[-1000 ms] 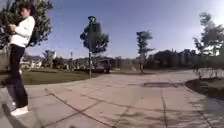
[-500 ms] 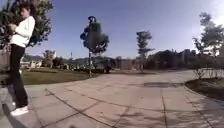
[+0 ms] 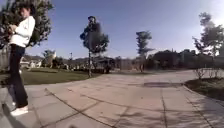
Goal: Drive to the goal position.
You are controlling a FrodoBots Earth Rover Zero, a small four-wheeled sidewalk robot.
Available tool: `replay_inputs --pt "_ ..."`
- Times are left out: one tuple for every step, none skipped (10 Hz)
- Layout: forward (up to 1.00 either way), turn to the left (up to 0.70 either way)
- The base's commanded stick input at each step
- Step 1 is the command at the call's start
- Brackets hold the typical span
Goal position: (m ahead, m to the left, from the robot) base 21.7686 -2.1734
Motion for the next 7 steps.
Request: replay_inputs --pt "0.00 -0.70" --pt "0.00 -0.70" --pt "0.00 -0.70" --pt "0.00 -0.70" --pt "0.00 -0.70" --pt "0.00 -0.70" --pt "0.00 -0.70"
